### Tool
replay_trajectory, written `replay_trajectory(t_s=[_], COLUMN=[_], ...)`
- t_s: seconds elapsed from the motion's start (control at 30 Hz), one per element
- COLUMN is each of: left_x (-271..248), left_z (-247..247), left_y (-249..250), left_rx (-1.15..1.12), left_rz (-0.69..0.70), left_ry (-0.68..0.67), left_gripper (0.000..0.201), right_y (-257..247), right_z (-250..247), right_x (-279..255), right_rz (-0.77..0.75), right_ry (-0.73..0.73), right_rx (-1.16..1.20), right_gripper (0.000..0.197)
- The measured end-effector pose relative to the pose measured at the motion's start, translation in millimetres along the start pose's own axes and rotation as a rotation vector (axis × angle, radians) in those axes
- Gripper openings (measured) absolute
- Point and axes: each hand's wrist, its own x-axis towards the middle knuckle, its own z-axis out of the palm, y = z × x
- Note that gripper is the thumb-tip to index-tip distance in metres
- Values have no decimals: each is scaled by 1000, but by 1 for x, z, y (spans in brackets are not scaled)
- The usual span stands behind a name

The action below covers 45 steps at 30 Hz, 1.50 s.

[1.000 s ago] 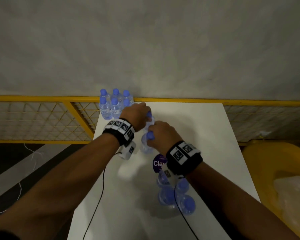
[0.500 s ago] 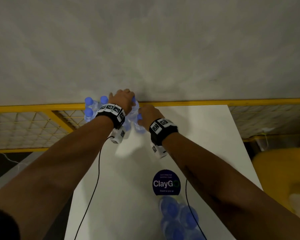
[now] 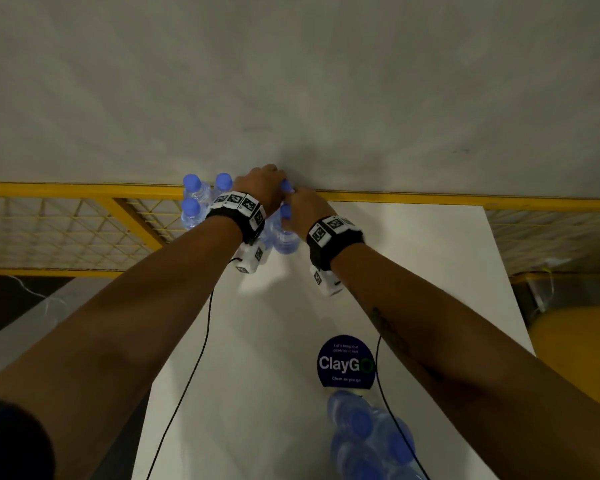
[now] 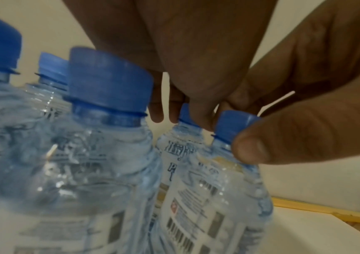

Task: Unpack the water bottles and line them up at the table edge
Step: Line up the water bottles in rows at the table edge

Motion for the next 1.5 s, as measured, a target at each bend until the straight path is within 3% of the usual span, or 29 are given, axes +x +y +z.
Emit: replay_trajectory(t_s=[0.2, 0.37, 0.5, 0.63, 0.73, 0.9, 1.07, 1.17, 1.37, 1.5], left_x=[-8, -27, -73, -146, -218, -297, -343, -349, -358, -359], left_z=[-1, -9, -17, -2, 12, 36, 55, 72, 97, 112], left_y=[2, 1, 8, 35, 64, 105, 137, 148, 163, 163], left_rx=[20, -31, -113, -245, -423, -402, -392, -289, -176, -114], left_rz=[18, 16, 78, 291, 330, 342, 435, 404, 341, 342], left_ry=[0, 6, 197, 248, 170, -78, -189, -248, -224, -146], left_gripper=[32, 53, 40, 29, 29, 42, 40, 47, 49, 52], right_y=[2, 1, -6, -11, -11, -10, -11, -9, -4, 0], right_z=[-1, -9, -19, -27, -27, -10, 16, 43, 86, 102], right_x=[-2, -24, -75, -157, -225, -313, -379, -403, -425, -429], right_rz=[8, 9, -15, -93, -106, -97, -64, -28, 8, -9], right_ry=[17, 32, 65, 22, -22, -164, -238, -283, -257, -208], right_rx=[14, 51, 45, 65, 15, -15, -3, -22, -62, -137], right_gripper=[23, 50, 46, 36, 23, 8, 22, 36, 21, 27])
